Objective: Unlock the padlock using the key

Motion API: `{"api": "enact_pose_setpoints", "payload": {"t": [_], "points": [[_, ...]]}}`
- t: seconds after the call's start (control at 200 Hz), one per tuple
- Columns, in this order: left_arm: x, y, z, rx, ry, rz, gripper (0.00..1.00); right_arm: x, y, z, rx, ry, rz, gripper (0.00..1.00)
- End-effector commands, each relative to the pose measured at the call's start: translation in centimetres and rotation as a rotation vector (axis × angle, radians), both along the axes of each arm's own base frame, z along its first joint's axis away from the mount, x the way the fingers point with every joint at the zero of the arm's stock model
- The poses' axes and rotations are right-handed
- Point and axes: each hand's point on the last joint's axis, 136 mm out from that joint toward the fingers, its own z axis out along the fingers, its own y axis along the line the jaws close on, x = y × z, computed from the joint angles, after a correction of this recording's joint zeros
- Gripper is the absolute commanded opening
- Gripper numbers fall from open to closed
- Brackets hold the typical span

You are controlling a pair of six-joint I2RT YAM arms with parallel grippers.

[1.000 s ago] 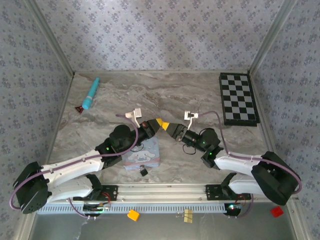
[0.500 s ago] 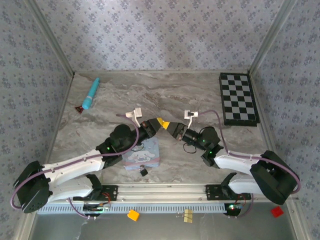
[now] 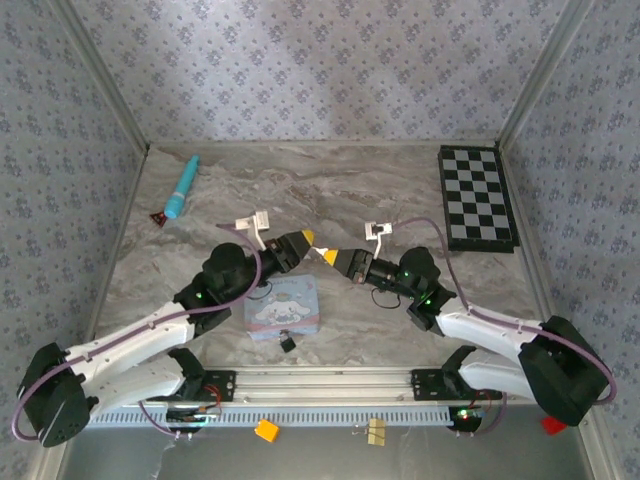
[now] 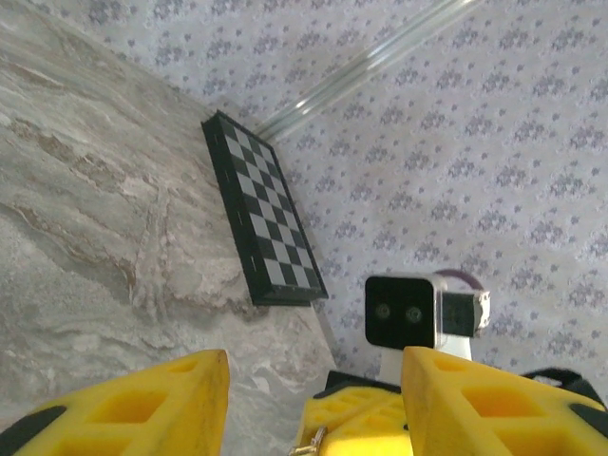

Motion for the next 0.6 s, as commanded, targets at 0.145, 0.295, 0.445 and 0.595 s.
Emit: {"api": "enact_pose_setpoints", "payload": {"t": [0.145,0.295,0.445,0.595], "points": [[-1.2,-1.7,0.2,0.029,-0.036,-0.124,0.49,-0.5,0.3,2.0,0.005,-0.068,0.040,0.00],[-1.2,-2.3,0.0,0.032,-0.030,-0.146,0.35,-0.5,0.4,2.1,0.010,-0.068,0.045,0.00],[-1.2,-2.5,0.0,0.032,-0.027,-0.153,0.21,-0.6,0.4,2.0,0.012,-0.067,0.049,0.00],[-1.2,-2.5,0.2,0.032,-0.027,-0.152,0.10,-0.4,0.3,1.7,0.006,-0.059,0.039,0.00]]}}
